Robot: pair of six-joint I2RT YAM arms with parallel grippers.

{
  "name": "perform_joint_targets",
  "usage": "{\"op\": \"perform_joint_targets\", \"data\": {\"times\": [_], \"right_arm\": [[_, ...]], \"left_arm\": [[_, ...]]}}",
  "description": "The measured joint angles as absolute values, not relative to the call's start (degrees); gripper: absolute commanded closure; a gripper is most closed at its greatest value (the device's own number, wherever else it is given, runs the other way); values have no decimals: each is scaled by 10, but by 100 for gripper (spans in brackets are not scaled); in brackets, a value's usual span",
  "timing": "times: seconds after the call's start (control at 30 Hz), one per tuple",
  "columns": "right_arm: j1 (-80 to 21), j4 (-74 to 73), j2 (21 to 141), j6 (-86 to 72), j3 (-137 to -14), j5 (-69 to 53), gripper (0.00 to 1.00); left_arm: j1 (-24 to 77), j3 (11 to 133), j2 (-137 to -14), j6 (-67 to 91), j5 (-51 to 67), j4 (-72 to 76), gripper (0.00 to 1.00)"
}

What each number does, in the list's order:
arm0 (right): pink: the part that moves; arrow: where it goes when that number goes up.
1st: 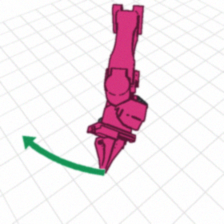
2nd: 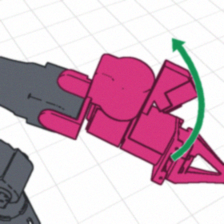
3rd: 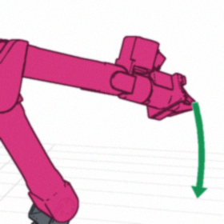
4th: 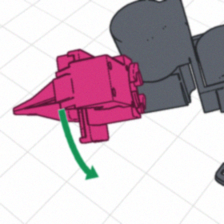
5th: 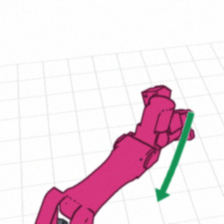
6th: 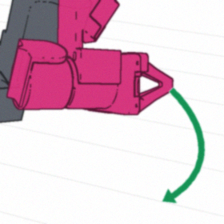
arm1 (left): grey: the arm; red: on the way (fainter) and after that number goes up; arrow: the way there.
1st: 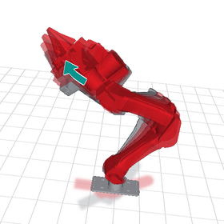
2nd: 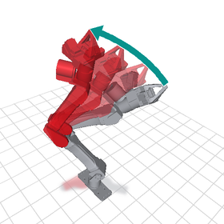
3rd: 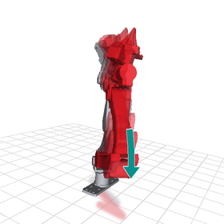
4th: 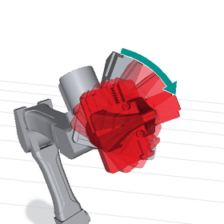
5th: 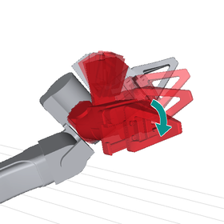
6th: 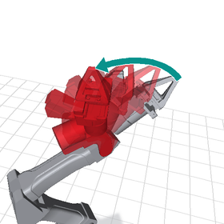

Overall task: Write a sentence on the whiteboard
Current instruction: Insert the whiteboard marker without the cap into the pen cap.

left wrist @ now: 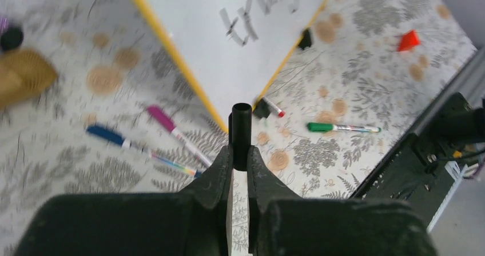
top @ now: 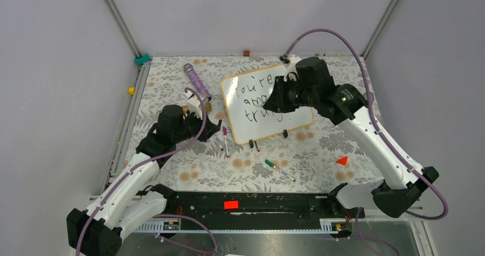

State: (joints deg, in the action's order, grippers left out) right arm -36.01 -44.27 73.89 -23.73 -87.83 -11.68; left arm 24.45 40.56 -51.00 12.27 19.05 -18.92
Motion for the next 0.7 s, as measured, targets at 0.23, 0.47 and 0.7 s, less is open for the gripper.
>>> {"op": "perform_joint_targets", "data": {"times": [0.23,0.47,0.7], "right_arm": [[-423,-492,828,-265,-1012,-135,100],[-434,-564,889,-282,-1089,-154,100],[-448,-614,907,-289,-1109,-188,100]], "left_arm": [[266,368,-454,41,285,-55,100],[272,369,-463,-84,337,-42,100],[275,372,-455,-177,344,-58,100]]}}
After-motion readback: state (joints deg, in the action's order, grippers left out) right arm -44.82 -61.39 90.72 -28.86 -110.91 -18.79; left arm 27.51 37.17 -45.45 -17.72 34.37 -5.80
